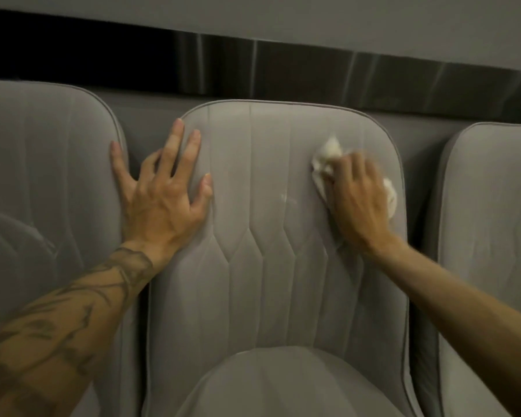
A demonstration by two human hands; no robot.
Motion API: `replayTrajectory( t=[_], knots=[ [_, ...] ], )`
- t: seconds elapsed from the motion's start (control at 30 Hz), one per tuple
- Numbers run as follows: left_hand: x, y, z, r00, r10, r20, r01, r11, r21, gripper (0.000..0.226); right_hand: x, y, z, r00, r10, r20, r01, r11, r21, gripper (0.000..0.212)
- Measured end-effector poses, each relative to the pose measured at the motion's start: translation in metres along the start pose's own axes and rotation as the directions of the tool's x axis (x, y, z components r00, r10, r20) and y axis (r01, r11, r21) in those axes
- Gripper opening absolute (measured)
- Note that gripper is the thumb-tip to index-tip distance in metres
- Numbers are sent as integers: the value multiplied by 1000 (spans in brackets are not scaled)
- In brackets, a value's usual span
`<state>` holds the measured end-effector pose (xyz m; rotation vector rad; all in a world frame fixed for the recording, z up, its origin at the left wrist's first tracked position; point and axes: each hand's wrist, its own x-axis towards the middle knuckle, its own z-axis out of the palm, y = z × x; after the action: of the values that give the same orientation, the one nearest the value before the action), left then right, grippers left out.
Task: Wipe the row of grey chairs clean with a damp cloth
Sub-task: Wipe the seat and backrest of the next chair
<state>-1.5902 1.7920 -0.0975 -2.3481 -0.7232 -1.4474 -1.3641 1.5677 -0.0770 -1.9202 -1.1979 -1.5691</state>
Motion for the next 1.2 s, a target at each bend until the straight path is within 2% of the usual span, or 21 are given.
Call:
replayTrajectory(
  t=[0.07,0.13,0.17,0.2,0.27,0.33,0.4,0.43,0.5,0.57,0.63,0.67,0.7,0.8,0.83,0.9,0.97,1.03,1.1,1.13,1.2],
  knots=[
    [0,0,-1,1000,-1,-3,1,1000,4,67,-67,-16,-1,950,-294,107,292,956,34,17],
    [-1,1,-3,1000,-4,-1,4,1000,11,67,-105,-17,-8,778,-586,227,584,807,83,19],
    [-1,1,-3,1000,-4,1,4,1000,15,67,-100,-11,-10,703,-662,259,660,743,108,21],
    [-1,1,-2,1000,-2,0,2,1000,16,67,-84,-5,-8,679,-685,263,686,720,104,21],
    [0,0,-1,1000,1,-8,0,1000,17,67,-37,3,-1,799,-576,171,574,816,71,20],
    [-1,-1,0,1000,-4,-19,4,1000,13,67,6,8,2,954,-293,63,292,956,17,23],
    [-1,-1,0,1000,-3,-24,3,1000,8,66,2,-1,5,996,-92,17,92,996,8,23],
    [-1,-1,-1,1000,-3,-25,3,1000,7,67,-15,-7,7,997,-80,16,80,997,9,22],
    [-1,0,-1,1000,-6,-27,6,1000,12,67,-65,-18,6,970,-219,105,215,976,43,17],
    [-3,1,-2,1000,-7,-24,7,1000,9,66,-106,-20,-2,860,-457,226,449,889,90,12],
    [-2,1,-2,999,-2,-33,2,1000,11,66,-101,-9,-10,742,-604,291,602,791,106,14],
    [-1,0,-2,999,-2,-38,3,1000,11,66,-84,-5,-9,745,-608,273,608,788,96,18],
    [-2,0,0,999,-2,-40,2,1000,2,66,-64,0,-9,796,-558,233,557,827,76,20],
    [-3,-2,4,998,11,-65,-11,1000,0,66,-9,10,-7,975,-202,89,205,979,-17,21],
    [-2,-3,5,997,12,-70,-12,1000,0,65,-10,7,-6,991,-117,69,120,992,-36,22],
    [-3,-2,7,997,11,-83,-11,1000,-4,65,-44,-6,-4,992,-103,69,106,994,-40,21],
    [-4,-1,7,996,13,-90,-12,1000,8,65,-105,-19,-7,949,-273,159,277,961,-3,13],
    [-4,-2,6,996,12,-86,-12,1000,4,65,-164,-25,-17,808,-506,302,506,858,84,16],
    [-4,-1,5,996,12,-87,-13,1000,-6,65,-193,-27,-29,653,-624,430,620,766,170,23],
    [-4,-1,5,996,14,-88,-14,1000,-4,64,-192,-23,-29,631,-640,439,637,750,177,22],
    [-4,-2,8,996,16,-91,-16,1000,1,64,-167,-15,-21,697,-607,382,619,778,108,17]
  ],
)
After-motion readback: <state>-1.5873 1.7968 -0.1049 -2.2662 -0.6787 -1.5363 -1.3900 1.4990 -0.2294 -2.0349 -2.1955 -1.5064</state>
